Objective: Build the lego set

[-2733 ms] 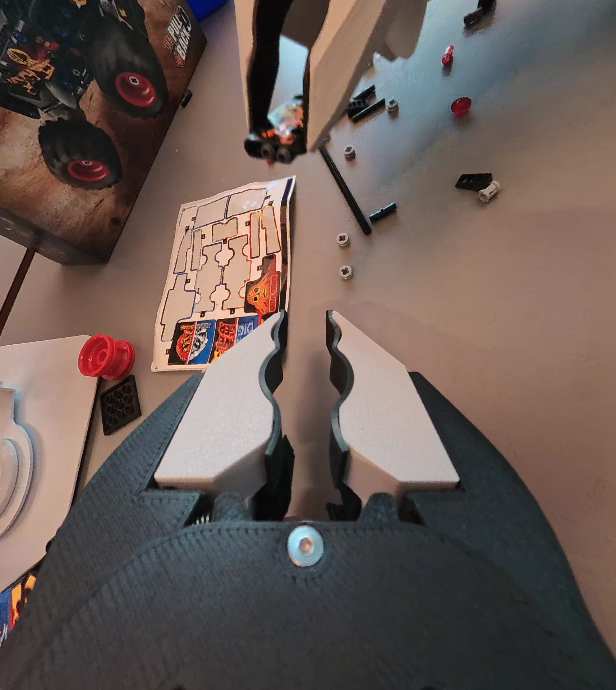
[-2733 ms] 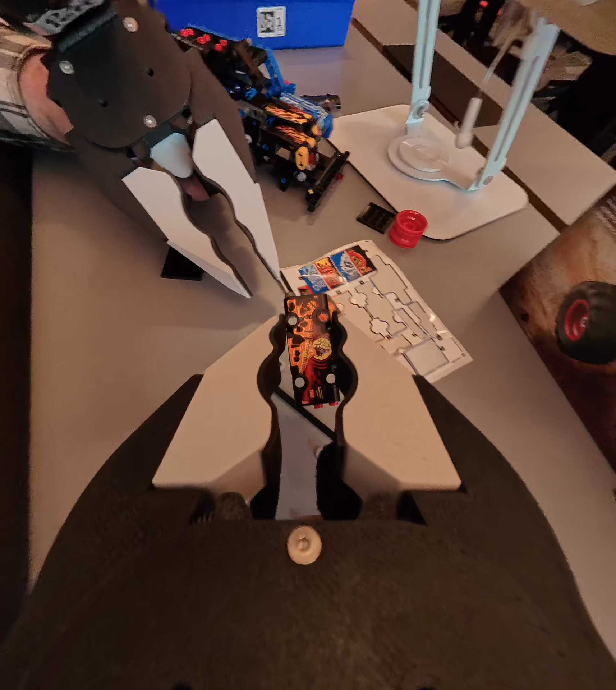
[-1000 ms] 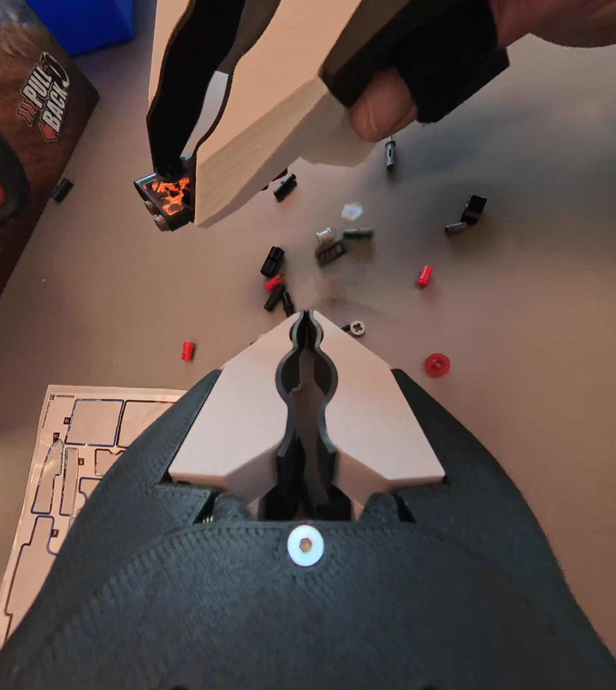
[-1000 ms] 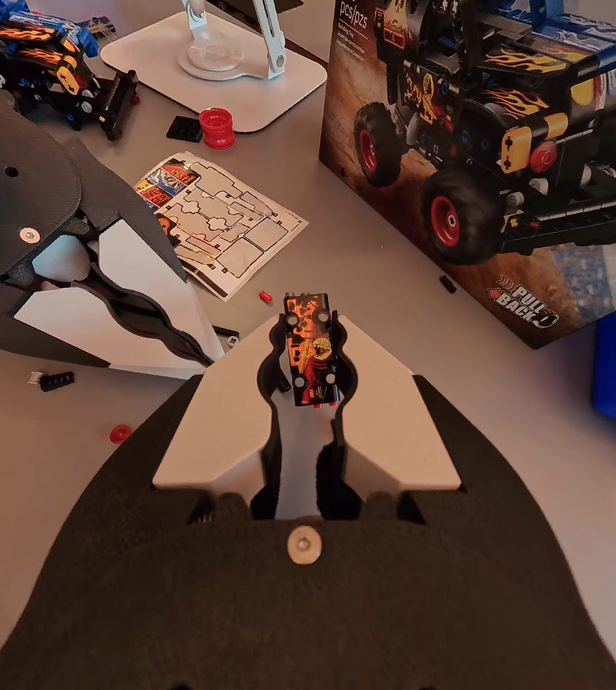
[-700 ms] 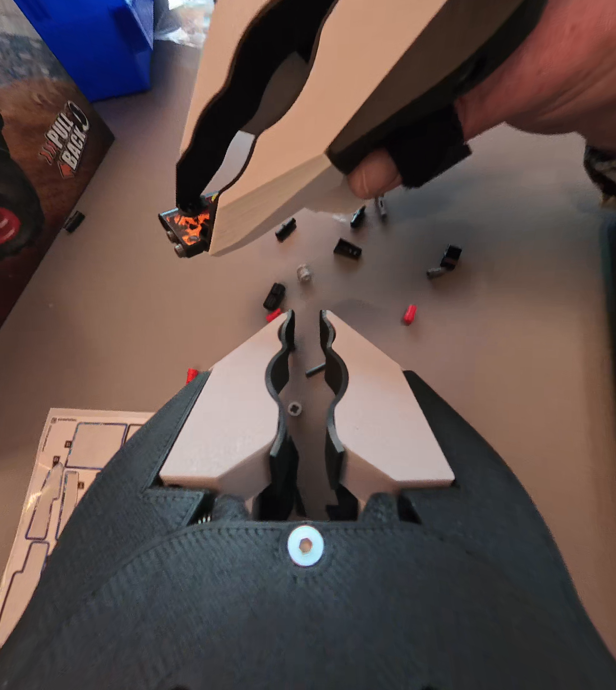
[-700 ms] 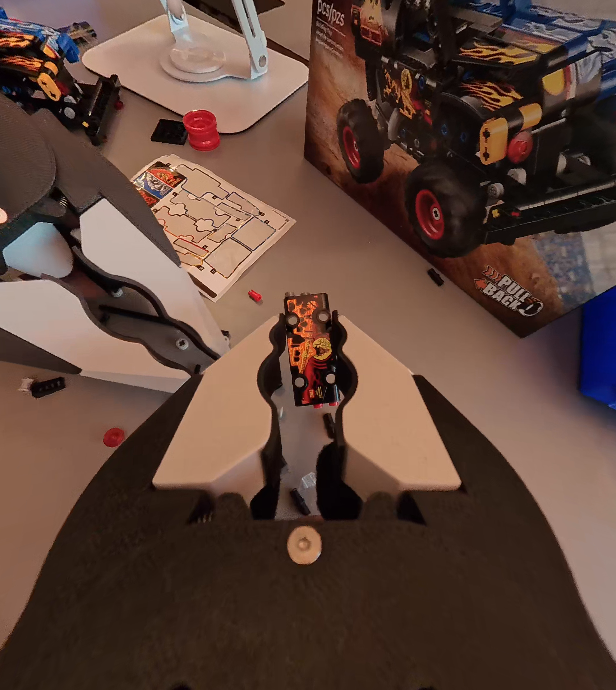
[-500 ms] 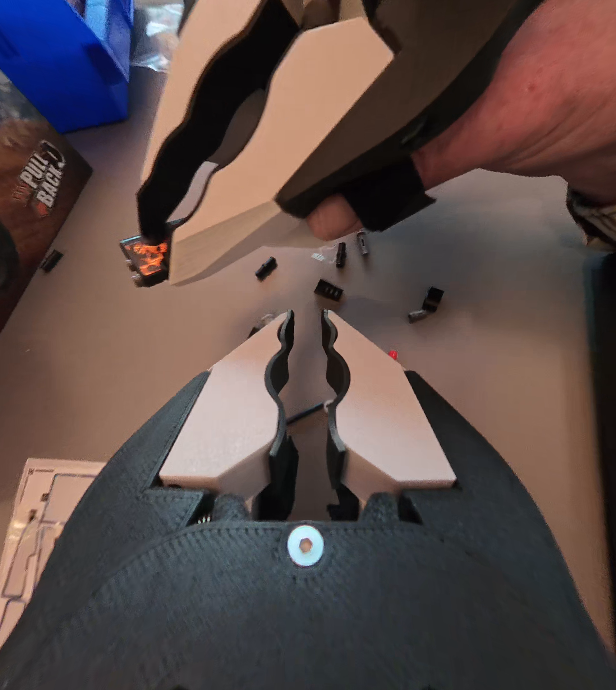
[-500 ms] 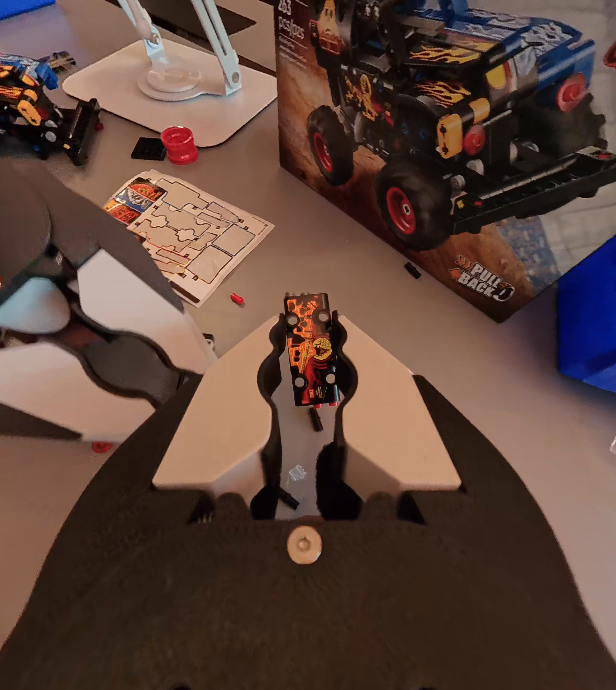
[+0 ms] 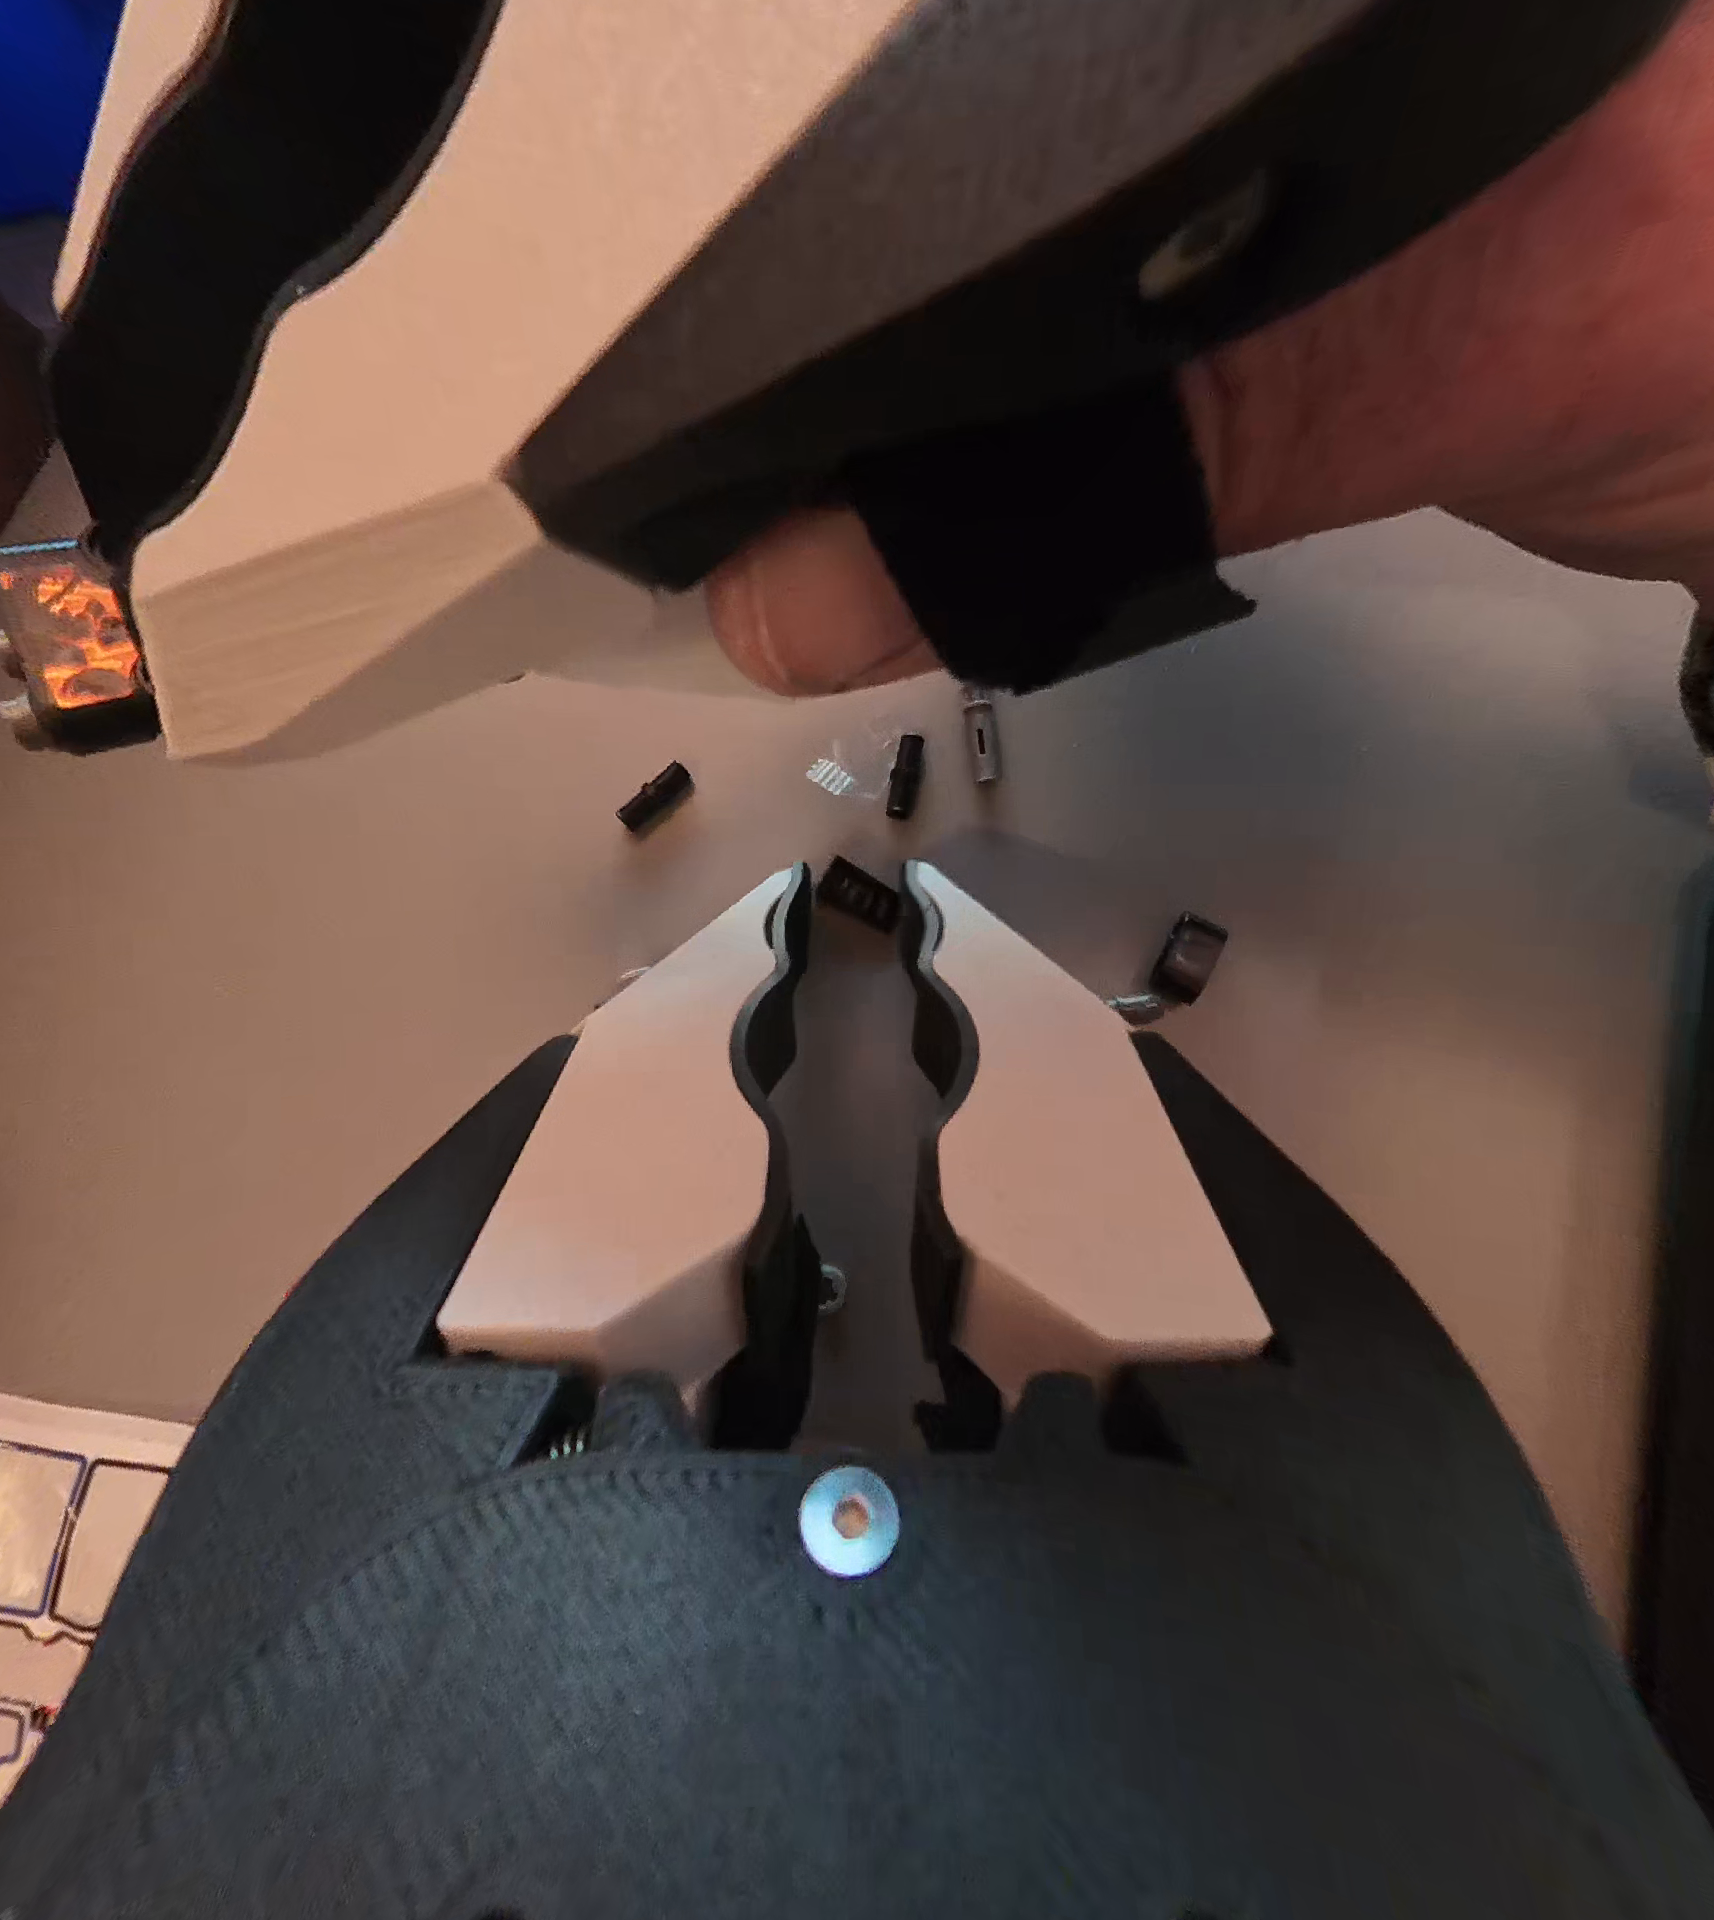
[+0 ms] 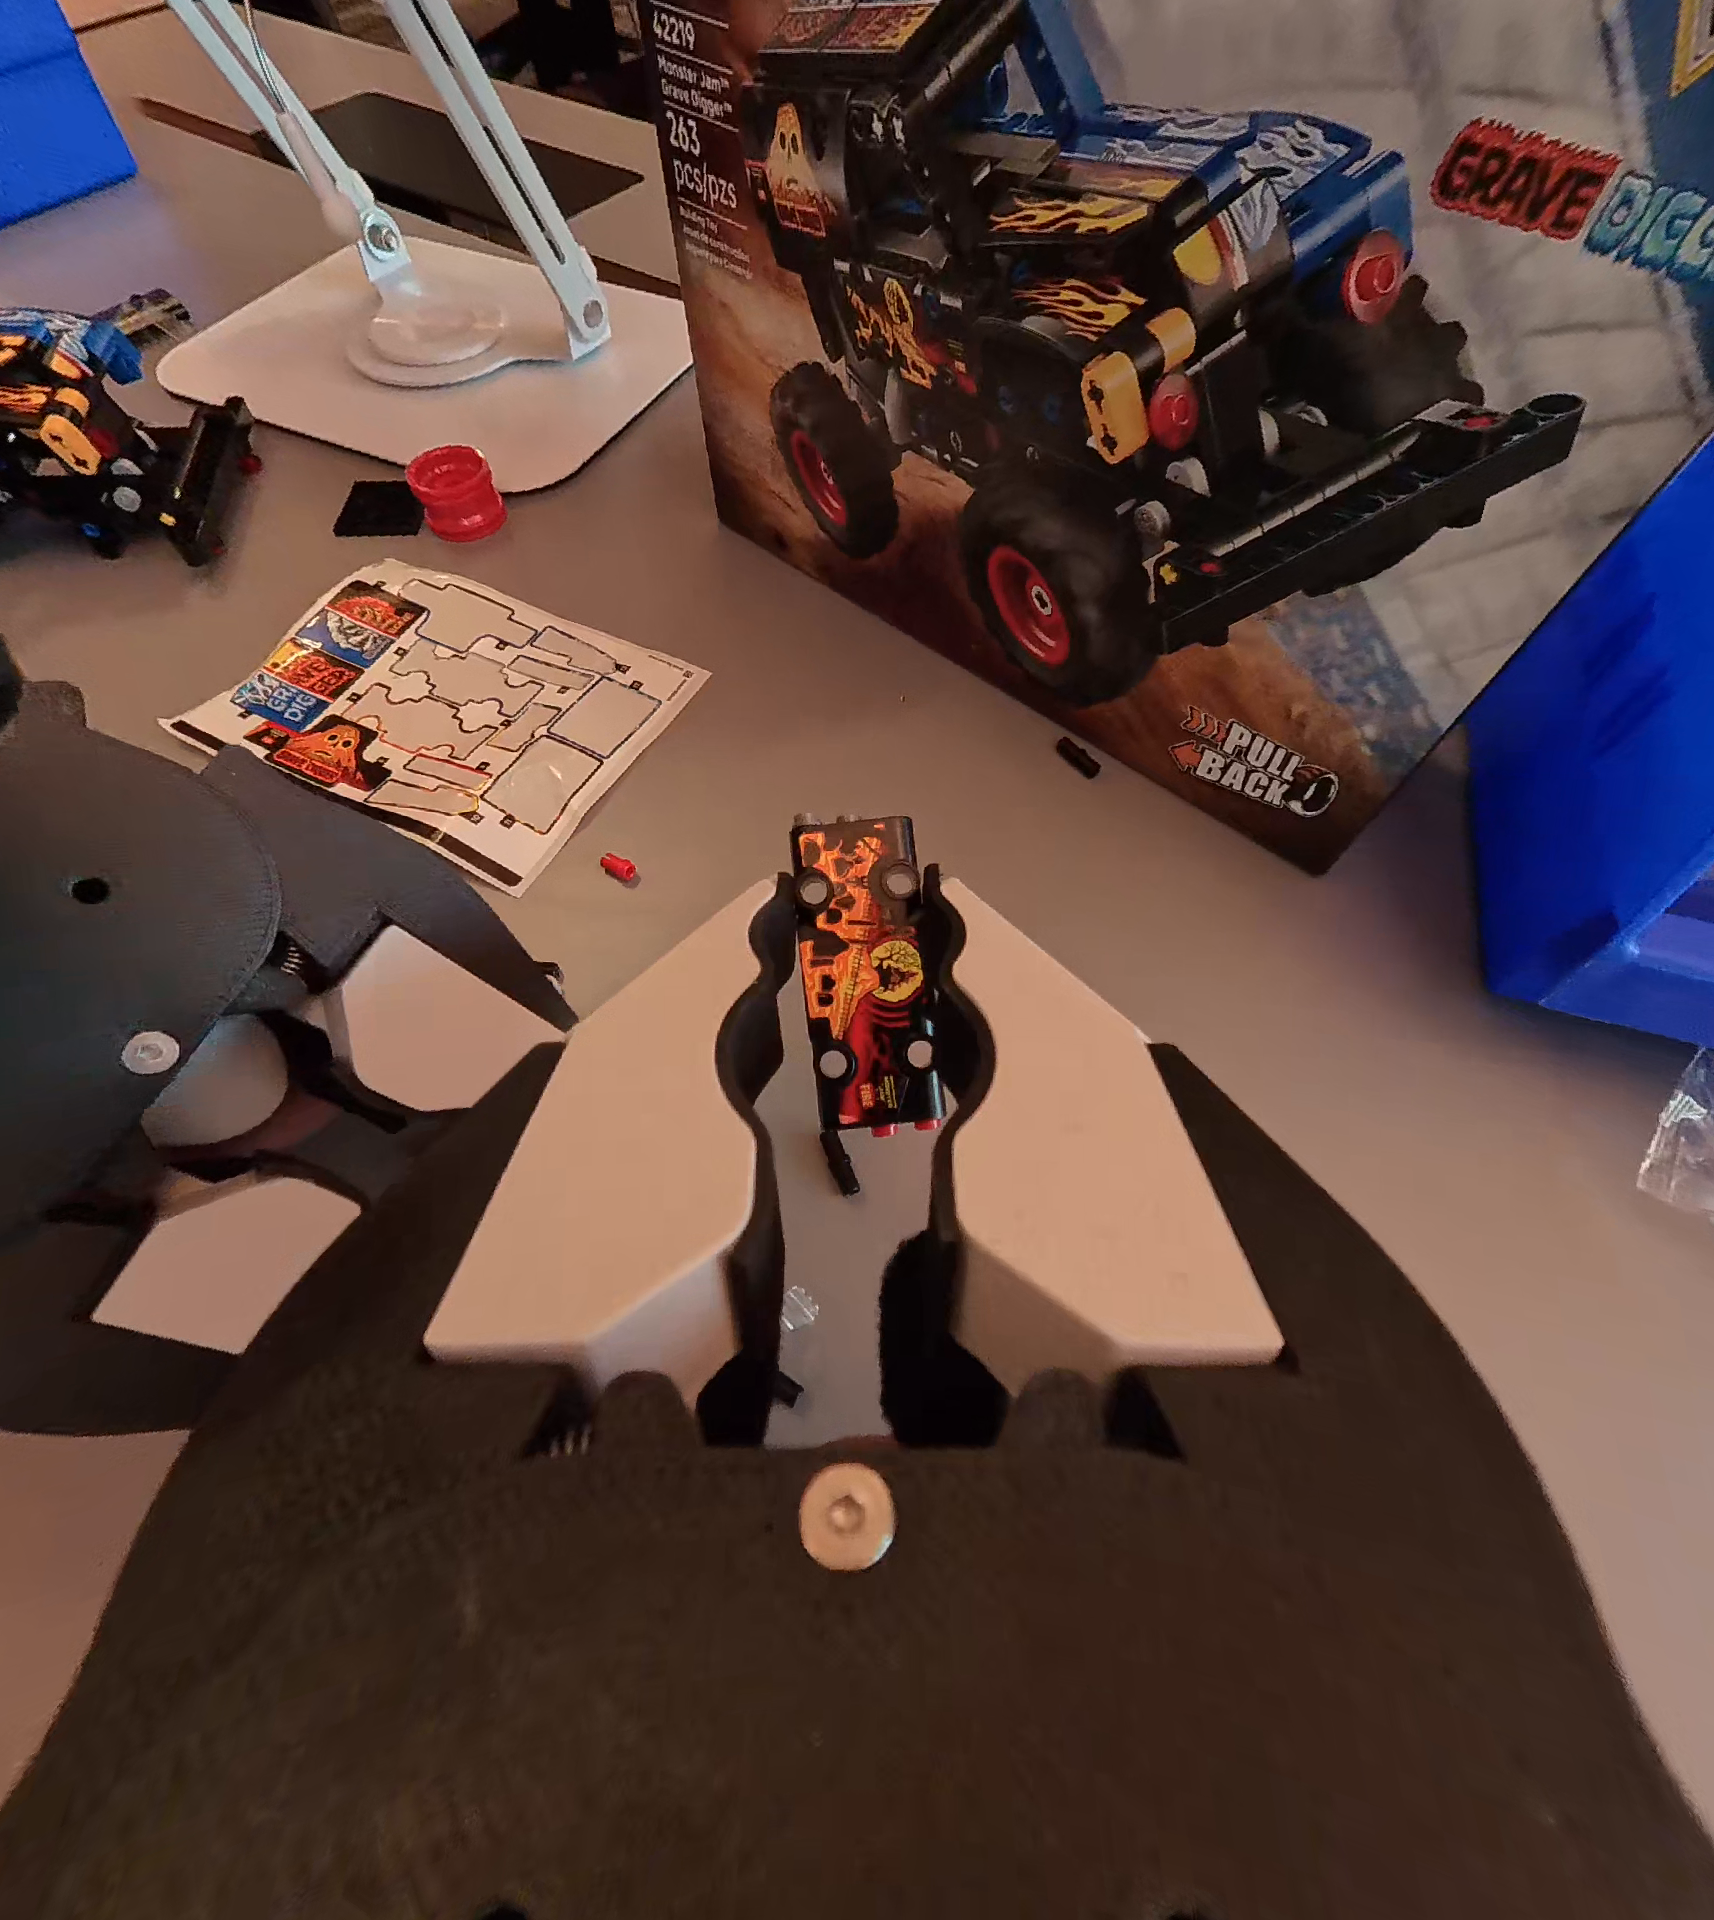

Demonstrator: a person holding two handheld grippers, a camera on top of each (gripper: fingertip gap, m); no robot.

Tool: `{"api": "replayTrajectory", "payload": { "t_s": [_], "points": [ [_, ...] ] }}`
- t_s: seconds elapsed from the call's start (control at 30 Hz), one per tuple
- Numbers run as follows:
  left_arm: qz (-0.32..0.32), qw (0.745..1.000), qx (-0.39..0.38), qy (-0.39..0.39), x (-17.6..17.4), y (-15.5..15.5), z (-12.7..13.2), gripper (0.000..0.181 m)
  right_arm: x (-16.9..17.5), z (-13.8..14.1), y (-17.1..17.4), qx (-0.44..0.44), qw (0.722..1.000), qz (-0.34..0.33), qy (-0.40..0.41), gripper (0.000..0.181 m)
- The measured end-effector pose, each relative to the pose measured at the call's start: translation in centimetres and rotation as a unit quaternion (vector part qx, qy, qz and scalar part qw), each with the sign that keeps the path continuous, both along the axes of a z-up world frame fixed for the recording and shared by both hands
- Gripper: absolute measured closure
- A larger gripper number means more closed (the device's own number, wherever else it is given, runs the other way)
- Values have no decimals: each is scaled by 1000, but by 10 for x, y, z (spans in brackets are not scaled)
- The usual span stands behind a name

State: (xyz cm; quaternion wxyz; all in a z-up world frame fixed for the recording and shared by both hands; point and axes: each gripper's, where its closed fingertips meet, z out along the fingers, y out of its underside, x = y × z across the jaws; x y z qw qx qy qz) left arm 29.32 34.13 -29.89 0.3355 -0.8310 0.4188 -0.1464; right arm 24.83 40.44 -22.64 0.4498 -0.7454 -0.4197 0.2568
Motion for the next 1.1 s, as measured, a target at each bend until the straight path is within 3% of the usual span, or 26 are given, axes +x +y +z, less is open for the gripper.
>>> {"api": "replayTrajectory", "payload": {
  "t_s": [0.3,0.43,0.6,0.73,0.9,1.1],
  "points": [
    [-16,1000,24,5,0,3,2,172,2,3,0,4,1000,2,9,160],
    [-11,999,35,-22,-13,0,19,173,-1,12,-4,26,999,15,21,160],
    [15,987,33,-156,-59,-16,69,173,-21,26,-23,83,994,68,26,160],
    [35,956,34,-288,-105,-28,105,173,-44,33,-47,134,983,123,16,160],
    [46,907,-18,-418,-135,-30,121,173,-73,42,-78,198,965,173,-1,160],
    [33,896,-41,-442,-137,-28,115,173,-85,37,-88,224,956,186,-29,160]
  ]
}}
